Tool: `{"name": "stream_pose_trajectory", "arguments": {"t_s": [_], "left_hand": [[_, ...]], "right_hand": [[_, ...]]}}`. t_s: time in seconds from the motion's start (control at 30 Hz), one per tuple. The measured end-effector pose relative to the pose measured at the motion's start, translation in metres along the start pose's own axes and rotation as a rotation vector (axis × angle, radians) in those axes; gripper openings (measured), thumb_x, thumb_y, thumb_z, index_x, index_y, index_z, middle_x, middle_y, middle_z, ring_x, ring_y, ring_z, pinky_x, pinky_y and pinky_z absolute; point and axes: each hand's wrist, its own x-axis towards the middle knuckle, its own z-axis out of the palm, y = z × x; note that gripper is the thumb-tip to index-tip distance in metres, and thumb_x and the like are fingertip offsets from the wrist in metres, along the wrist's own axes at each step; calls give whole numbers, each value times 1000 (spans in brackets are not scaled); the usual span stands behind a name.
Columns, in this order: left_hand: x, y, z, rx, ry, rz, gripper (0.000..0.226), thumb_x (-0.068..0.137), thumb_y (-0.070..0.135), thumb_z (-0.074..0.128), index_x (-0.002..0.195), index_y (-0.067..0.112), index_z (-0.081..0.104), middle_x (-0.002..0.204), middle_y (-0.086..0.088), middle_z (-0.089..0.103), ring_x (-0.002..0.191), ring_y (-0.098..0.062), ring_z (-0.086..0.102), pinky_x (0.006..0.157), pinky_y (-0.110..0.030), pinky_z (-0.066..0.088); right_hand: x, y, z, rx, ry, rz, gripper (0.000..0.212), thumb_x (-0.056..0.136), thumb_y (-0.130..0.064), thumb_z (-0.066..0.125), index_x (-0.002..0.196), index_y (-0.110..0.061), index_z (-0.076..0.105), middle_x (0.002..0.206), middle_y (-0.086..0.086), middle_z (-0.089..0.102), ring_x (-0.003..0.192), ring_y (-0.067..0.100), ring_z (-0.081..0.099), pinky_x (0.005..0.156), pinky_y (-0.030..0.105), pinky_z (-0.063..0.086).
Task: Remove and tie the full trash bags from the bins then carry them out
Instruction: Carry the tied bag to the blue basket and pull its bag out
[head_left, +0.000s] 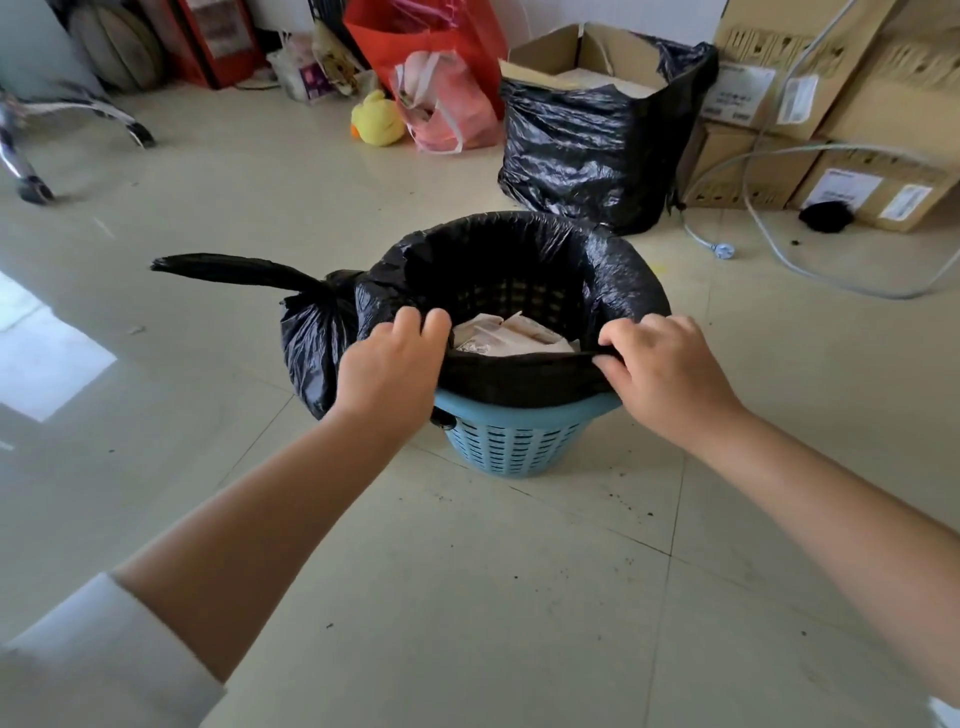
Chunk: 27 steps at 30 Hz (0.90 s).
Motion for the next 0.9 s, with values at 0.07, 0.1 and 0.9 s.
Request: {"name": "stream_pose_trajectory", "arguments": {"t_s": [0.07, 0.1, 0.9], "left_hand": [[0, -12, 3, -51, -54, -116, 29, 82, 1, 48, 108, 9, 39, 103, -11, 51, 72, -24, 43, 56, -32, 37], [-3, -16, 5, -64, -111, -152, 28, 83, 2, 48, 109, 8, 40, 104, -12, 52, 73, -26, 47, 57, -32, 38], [62, -34, -71, -1132, 235, -615, 37, 76, -8, 46, 101, 11, 66, 89, -2, 62, 74, -18, 59, 67, -25, 52]], "right_hand": [[-4, 12, -2, 0, -128, -46, 36, 61, -23, 79, 84, 2, 65, 62, 14, 65, 61, 33, 64, 68, 44, 50], [-8, 20, -4, 2, -187, -38, 49, 58, -29, 82, 92, 2, 65, 73, 16, 67, 71, 35, 64, 74, 47, 48], [93, 75, -36, 517, -225, 1031, 19, 82, 4, 40, 67, 6, 50, 77, 12, 47, 78, 28, 40, 56, 30, 24]]}}
